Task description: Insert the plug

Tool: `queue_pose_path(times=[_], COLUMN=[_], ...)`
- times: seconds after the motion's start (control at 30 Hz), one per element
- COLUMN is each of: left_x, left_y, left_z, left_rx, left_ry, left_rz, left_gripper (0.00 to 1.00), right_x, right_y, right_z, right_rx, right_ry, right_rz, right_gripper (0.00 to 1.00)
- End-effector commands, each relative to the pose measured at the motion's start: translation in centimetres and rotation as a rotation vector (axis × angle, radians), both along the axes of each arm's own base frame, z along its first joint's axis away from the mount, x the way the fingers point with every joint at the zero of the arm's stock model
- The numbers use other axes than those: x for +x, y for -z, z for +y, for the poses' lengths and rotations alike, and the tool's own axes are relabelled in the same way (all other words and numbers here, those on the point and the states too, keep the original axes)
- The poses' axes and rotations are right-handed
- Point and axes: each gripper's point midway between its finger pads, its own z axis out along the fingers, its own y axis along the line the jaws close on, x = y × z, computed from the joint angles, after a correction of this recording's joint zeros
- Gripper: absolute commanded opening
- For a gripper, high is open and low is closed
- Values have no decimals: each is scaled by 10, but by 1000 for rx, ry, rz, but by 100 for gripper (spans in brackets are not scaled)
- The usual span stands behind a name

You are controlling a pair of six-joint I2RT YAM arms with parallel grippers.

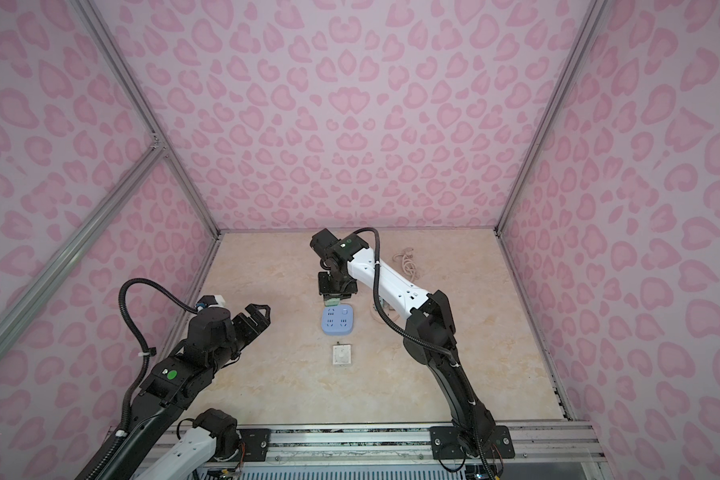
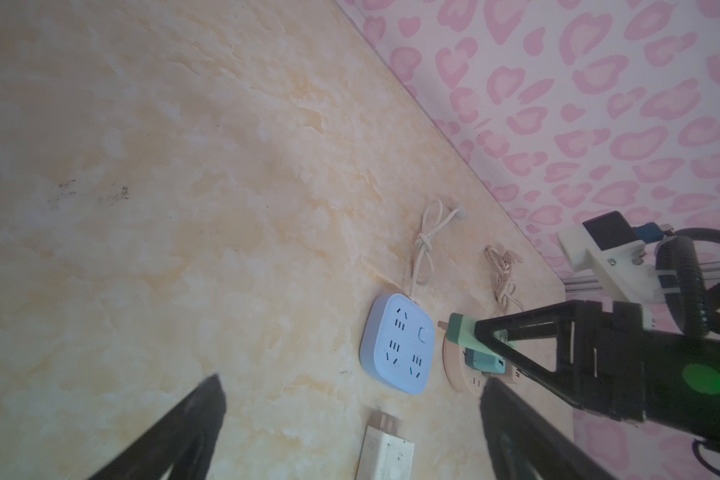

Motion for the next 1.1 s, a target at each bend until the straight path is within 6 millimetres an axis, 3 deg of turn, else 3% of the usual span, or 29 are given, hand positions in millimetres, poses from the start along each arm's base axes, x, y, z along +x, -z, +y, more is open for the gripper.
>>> queue_pose_path(times=[0.0,0.4,1.07], left_x=[5,4,6], left_y=[-4,7,19], left_z=[0,-2,1], left_rx=[11,16,42], left_ry=[4,13,7], left_rz=[-28,-15,1], left_gripper=[98,98,98], right_x=[-2,-4,0], right_y=[9,39,52], right_z=[-4,4,4], right_rx=[-33,-45,-61], right_ry=[12,1,11], right_rz=[29,99,114], right_gripper=[0,0,0])
